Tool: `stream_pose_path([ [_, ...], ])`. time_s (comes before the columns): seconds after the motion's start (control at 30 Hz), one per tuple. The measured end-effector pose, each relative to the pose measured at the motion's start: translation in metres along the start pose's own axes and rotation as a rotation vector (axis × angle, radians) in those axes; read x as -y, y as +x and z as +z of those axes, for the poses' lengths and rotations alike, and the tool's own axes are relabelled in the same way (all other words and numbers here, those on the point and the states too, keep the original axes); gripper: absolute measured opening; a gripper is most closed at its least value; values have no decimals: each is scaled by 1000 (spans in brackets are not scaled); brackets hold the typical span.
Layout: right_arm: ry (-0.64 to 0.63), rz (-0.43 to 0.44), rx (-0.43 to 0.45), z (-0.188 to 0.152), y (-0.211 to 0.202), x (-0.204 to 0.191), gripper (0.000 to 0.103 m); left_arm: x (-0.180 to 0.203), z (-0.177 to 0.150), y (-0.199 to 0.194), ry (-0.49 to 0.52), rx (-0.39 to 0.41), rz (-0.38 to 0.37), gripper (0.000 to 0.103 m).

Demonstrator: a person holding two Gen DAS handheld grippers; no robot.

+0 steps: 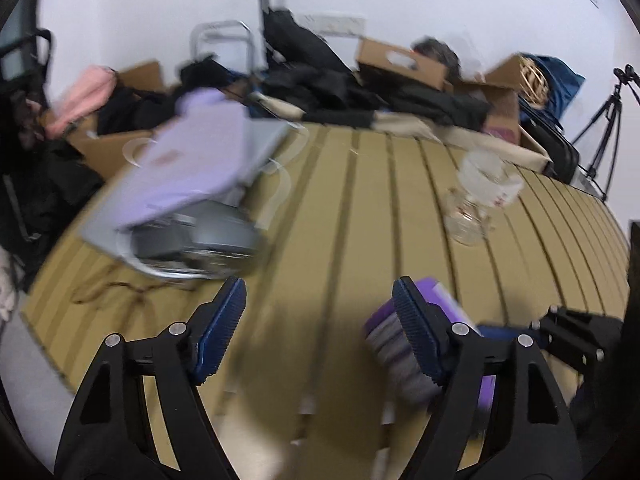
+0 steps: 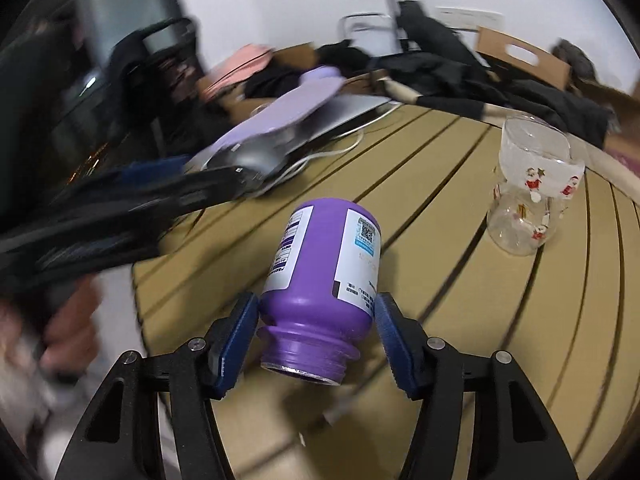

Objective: Organize rigid objects
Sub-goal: 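Lift the purple bottle with the right tool while the left tool closes on it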

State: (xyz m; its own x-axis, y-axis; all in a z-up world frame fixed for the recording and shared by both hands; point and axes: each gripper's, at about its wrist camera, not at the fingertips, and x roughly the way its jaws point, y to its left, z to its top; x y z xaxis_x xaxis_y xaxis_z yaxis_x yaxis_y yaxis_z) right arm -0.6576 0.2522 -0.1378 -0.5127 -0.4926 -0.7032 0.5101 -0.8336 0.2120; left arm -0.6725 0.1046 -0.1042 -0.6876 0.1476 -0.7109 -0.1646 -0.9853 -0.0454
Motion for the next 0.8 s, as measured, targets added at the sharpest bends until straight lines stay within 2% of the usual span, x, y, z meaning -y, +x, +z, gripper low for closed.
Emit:
stream_pose_path([
  [0.03, -18, 23, -9, -3, -3, 0, 64, 6, 2, 13, 0, -33, -23, 73],
  [0.1, -63, 36, -14, -8, -7, -4, 65, 13, 6, 27, 1, -63, -34, 62],
  [0.13, -90, 42, -20, -9, -8, -8, 65, 16, 8, 35, 5, -93, -40, 46],
  [0.17, -116, 43, -26, -9, -9, -10, 65, 17, 8, 38, 2, -107, -37, 36],
  [0.23, -142, 25, -26, -13, -12, -14, 65, 17, 8, 38, -7, -118, -34, 33],
  [0.37, -166, -91, -34, -15, -19, -6, 66, 17, 0, 26, 43, -96, 16, 33],
  [0.4, -152, -96, -30, -16, -20, -1, 67, 16, -2, 22, 46, -88, 35, 36],
  [0.47, -100, -88, -31, -18, -21, 9, 68, 14, -3, 16, 55, -67, 59, 48],
  [0.53, -83, -110, -35, -18, -23, 14, 68, 15, -1, 5, 66, -47, 19, 52],
  [0.6, -60, -152, -20, -18, -30, 22, 68, 23, 3, -4, 121, -36, -44, 64],
  [0.67, -5, -175, 1, -19, -43, 36, 68, 42, 7, -9, 243, -37, -96, 81],
  [0.73, 43, -183, 19, -21, -57, 48, 67, 68, 4, -4, 440, -77, -174, 89],
  [0.8, 84, -179, 33, -23, -67, 58, 67, 83, -5, 4, 595, -98, -180, 89],
])
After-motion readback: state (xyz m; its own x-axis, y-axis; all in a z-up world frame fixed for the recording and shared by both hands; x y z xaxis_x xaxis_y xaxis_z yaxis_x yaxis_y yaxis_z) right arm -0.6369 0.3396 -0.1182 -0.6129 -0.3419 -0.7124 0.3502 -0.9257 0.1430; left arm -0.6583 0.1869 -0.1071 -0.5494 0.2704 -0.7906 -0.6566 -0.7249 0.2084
